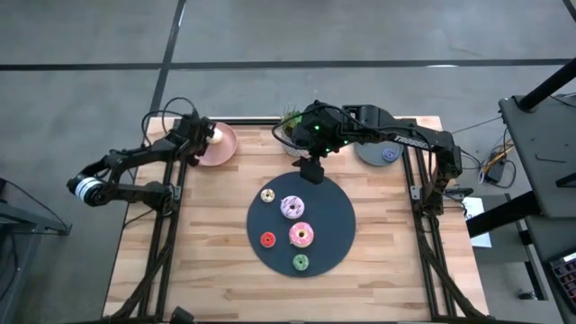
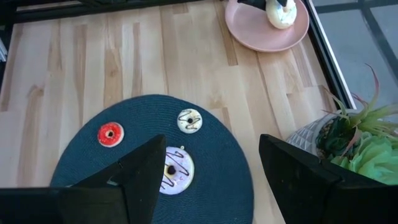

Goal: Pick & Place donuts
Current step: Put the large white donut on the pink plate

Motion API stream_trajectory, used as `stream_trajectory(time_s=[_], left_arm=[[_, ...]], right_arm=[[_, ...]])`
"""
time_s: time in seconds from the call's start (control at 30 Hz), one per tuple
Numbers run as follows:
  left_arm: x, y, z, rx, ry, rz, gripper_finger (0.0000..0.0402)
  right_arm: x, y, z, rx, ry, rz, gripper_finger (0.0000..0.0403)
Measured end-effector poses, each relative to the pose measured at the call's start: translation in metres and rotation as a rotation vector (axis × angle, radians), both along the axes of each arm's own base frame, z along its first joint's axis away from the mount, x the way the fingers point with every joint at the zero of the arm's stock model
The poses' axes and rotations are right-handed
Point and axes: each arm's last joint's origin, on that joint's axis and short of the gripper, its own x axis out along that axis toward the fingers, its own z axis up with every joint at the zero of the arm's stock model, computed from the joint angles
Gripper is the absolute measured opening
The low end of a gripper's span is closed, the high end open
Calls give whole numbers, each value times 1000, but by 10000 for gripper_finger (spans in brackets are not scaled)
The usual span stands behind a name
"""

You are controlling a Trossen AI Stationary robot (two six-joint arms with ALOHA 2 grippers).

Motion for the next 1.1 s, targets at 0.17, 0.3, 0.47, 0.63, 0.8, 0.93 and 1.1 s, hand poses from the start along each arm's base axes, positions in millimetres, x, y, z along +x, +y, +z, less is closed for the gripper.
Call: stream_trajectory(time_s=[0.17, 0.3, 0.47, 0.63, 0.8, 0.93, 1.1], left_arm=[[-4, -6, 1, -33, 27, 3, 186], [-4, -7, 7, -2, 14, 8, 186], [-5, -13, 14, 19, -1, -2, 186], [-5, -23, 16, -3, 29, 1, 186], [-5, -31, 17, -25, 50, 0, 186], [-1, -34, 23, 23, 22, -24, 186], [6, -38, 37, 82, 18, -93, 186]], right_arm=[[0, 0, 0, -5, -1, 6, 249], [0, 0, 0, -8, -2, 8, 249], [0, 0, 0, -8, -5, 8, 249], [0, 0, 0, -11, -6, 12, 249], [0, 0, 0, -11, -6, 11, 249], [0, 0, 1, -11, -6, 11, 249], [0, 0, 1, -11, -6, 11, 249]])
